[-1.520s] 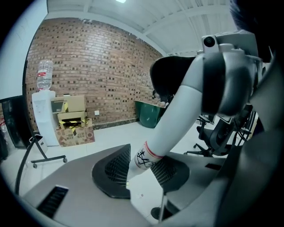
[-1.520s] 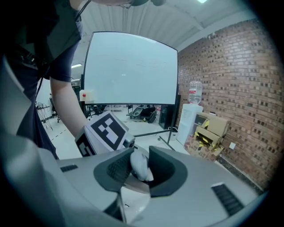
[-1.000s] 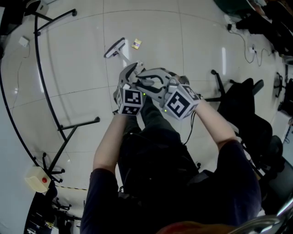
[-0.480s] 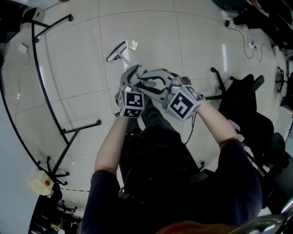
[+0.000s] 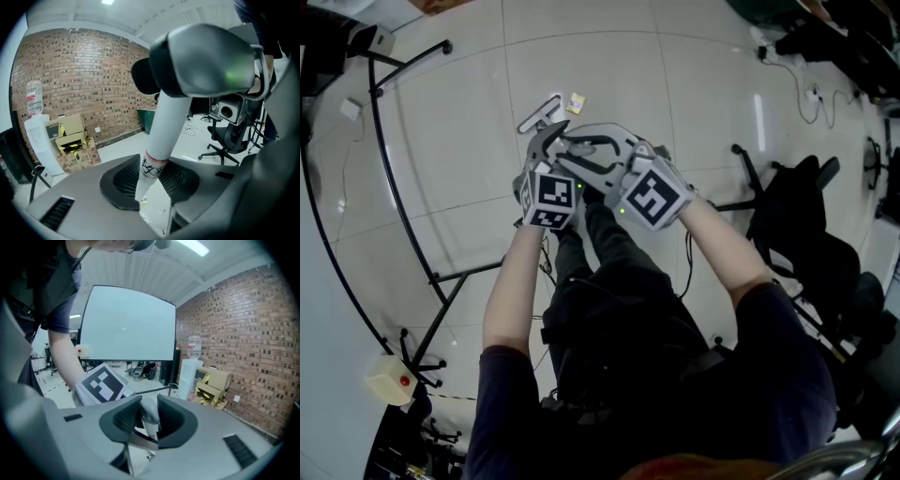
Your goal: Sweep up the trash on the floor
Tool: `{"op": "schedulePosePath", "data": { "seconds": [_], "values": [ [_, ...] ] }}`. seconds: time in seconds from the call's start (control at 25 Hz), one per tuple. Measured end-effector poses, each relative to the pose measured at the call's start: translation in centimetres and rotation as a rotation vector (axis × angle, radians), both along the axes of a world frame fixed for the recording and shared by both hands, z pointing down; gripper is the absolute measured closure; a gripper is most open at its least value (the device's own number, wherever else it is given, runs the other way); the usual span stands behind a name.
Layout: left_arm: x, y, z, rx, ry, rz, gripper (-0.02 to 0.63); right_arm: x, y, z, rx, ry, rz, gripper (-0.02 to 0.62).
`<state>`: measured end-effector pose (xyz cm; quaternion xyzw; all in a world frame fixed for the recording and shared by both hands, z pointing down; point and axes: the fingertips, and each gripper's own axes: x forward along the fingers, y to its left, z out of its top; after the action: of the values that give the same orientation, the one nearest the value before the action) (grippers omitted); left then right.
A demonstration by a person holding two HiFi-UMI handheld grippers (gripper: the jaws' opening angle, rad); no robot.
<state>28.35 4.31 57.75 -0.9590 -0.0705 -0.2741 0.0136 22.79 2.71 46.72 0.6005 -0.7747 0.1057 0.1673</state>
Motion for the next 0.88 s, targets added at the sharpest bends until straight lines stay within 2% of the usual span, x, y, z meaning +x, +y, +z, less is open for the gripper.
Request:
{"op": "schedulePosePath", "data": {
  "seconds": [0.12,0.28,0.44,0.6,0.72,0.88],
  "values": [
    [0.9,-2.8,-0.7,0.017,-0.004,0.011,0.511,1.1,-3.1,-0.9,0.039,0.023,0.048,0.482],
    [1.8,-6.7,-1.8,0.008,-0.009,-0.030,0.503,2.5,-7.0,-2.4,0.094,0.035,0.084,0.483],
    [2.0,-10.0,-3.9,0.004,0.001,-0.072,0.421,4.6,-9.9,-5.5,0.169,-0.005,0.152,0.483],
    [0.5,-11.5,-6.6,0.007,0.031,-0.079,0.382,4.1,-11.3,-9.2,0.212,0.047,0.121,0.482],
    [-0.6,-11.7,-9.0,0.045,0.057,-0.058,0.356,3.1,-11.5,-12.1,0.243,0.052,0.093,0.482],
    [-0.7,-8.6,-13.5,-0.004,0.127,0.054,0.350,2.0,-10.5,-16.7,0.283,0.078,0.081,0.480]
  ]
}}
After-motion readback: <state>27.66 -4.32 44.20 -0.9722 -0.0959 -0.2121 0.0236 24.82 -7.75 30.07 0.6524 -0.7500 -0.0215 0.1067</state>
